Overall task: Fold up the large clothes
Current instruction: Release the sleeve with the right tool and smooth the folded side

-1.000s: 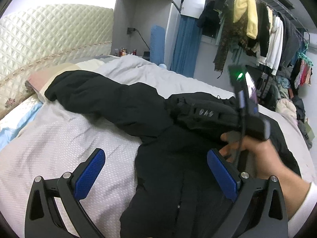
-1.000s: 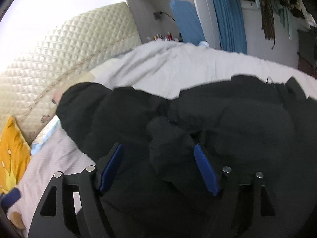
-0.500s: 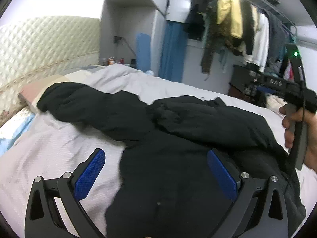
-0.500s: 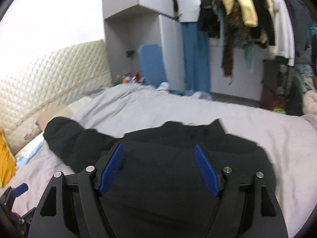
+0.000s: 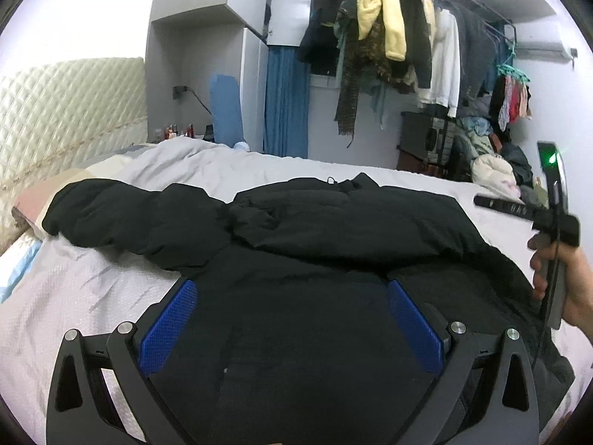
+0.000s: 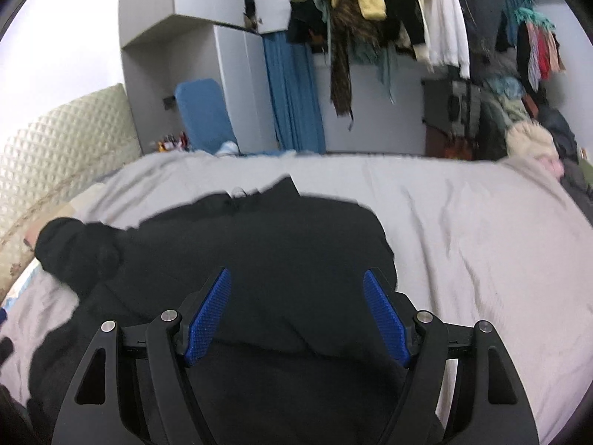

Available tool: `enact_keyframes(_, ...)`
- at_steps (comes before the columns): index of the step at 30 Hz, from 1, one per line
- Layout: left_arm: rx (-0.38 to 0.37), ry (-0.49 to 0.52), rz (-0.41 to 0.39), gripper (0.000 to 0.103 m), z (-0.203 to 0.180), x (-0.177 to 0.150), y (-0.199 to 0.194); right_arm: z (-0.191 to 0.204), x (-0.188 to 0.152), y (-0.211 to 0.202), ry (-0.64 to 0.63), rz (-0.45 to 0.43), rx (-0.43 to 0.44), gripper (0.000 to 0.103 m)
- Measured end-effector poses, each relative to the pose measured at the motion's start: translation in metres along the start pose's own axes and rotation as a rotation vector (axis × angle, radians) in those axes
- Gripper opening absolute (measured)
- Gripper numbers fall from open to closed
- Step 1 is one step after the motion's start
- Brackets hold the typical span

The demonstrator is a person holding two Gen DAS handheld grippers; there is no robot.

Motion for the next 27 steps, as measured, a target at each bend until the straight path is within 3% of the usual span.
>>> enact_keyframes(5,0.013,-0.016,0.013,0.103,-0.011,-0.003,0.003,-0.021,-0.025,0.024,0.050,0.079,-0.001,0.070)
enact_keyframes(9,0.032,-0.030,0.030,0.103,-0.008,-0.002,0.009,-0.027,-0.035,0.038,0.026,0.117,-0.083,0.069)
enact_keyframes(11,0.028,-0.053,0.044,0.103,-0.001,-0.003,0.013,-0.035,-0.037,0.044,0.055,0.123,-0.077,0.068)
enact_keyframes(14,0.038,-0.079,0.069,0.103,0.009,-0.004,0.019,-0.035,-0.039,0.051,0.061,0.129,-0.053,0.054)
enact_keyframes(19,0.043,-0.112,0.087,0.103,0.018,-0.004,0.026,-0.026,-0.036,0.044,0.017,0.094,-0.070,0.021)
enact_keyframes(27,0.043,-0.102,0.085,0.103,0.014,-0.005,0.028,-0.035,-0.024,0.034,0.064,0.024,-0.069,0.015)
Point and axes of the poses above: each gripper's, at about its wrist camera, not at the fingertips, and y roughly the way its jaws point, z to its left, x to its top, the point moved 2 cm from there along y, roughly the way its jaws point, and after that the axes turned 5 degrees about z, right-handed, at the moved point
